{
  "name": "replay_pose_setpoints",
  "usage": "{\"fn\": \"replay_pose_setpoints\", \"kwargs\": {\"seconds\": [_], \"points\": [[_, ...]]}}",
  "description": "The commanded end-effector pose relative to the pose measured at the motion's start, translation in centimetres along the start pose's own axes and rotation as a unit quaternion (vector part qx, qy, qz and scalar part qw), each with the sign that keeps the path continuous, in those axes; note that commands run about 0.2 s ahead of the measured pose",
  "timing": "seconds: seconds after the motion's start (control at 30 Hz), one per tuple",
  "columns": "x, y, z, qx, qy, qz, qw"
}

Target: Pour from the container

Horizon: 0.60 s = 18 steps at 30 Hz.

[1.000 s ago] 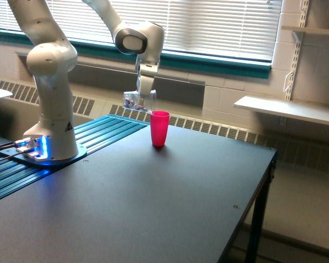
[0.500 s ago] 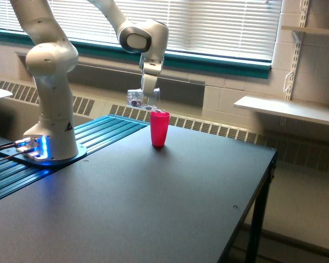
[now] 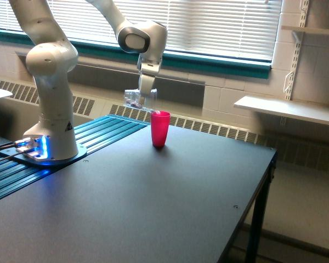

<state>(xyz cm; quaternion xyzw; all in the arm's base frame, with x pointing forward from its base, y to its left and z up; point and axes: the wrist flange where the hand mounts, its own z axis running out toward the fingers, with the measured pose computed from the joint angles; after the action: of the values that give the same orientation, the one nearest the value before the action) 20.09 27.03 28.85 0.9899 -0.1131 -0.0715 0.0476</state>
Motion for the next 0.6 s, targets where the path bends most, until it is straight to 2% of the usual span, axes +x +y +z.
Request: {"fn": "replay_pose_setpoints", "kwargs": {"seconds": [0.03, 0.6], "points": [[-0.16, 0.19, -0.25, -0.002, -0.007, 0.002, 1.0000], [0.33, 0.37, -0.35, -0.015, -0.021, 0.009, 0.9996]]}}
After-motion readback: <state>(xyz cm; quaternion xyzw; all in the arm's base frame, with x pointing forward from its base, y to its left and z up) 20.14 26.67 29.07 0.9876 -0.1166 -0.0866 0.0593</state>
